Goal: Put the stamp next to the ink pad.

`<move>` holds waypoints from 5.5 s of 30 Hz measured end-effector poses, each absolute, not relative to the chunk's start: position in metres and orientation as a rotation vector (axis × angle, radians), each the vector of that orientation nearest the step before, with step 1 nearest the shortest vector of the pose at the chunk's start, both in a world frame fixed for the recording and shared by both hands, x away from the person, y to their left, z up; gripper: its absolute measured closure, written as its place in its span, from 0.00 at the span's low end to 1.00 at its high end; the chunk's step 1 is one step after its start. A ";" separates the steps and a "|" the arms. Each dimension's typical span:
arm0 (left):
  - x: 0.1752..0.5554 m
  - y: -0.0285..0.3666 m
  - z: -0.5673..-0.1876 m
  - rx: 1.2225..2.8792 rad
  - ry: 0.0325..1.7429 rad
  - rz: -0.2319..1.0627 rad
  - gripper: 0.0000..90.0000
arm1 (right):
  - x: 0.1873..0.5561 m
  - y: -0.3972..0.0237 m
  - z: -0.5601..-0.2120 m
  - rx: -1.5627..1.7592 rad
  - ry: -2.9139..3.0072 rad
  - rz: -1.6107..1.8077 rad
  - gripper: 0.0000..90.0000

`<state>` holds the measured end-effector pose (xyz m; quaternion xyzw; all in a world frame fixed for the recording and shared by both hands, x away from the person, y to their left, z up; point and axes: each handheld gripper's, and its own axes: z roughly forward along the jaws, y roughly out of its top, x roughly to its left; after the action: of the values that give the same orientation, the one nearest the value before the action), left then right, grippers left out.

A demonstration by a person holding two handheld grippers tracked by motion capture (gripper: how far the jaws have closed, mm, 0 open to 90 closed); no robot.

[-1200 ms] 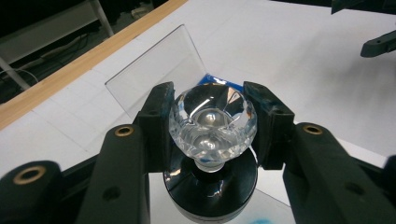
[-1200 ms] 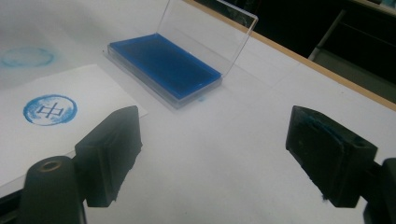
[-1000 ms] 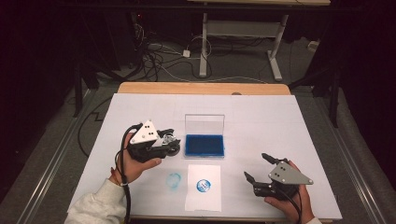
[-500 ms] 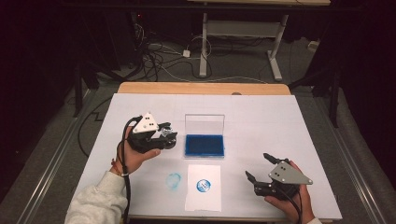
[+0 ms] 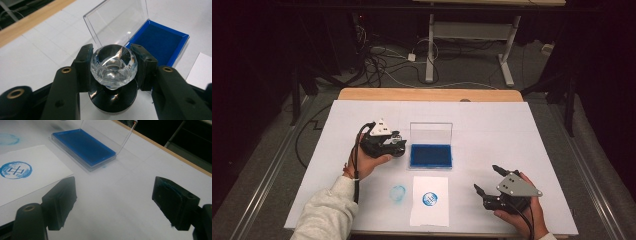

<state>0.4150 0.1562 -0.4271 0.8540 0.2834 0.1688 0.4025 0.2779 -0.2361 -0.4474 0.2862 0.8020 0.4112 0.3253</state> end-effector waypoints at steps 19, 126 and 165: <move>0.420 0.144 -0.450 2.232 0.742 0.438 0.60 | 0.278 -0.233 -0.450 0.730 2.143 1.067 0.23; 0.348 0.141 -0.398 2.068 0.540 0.696 0.18 | 0.273 -0.230 -0.448 0.705 2.164 1.050 0.24; 0.310 0.158 -0.400 2.063 0.474 0.765 0.18 | 0.272 -0.232 -0.445 0.715 2.137 1.054 0.24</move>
<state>0.3095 0.1584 -0.3996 0.8271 0.1902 0.3067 0.4310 0.2721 -0.2323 -0.4451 0.2721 0.8136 0.4013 0.3210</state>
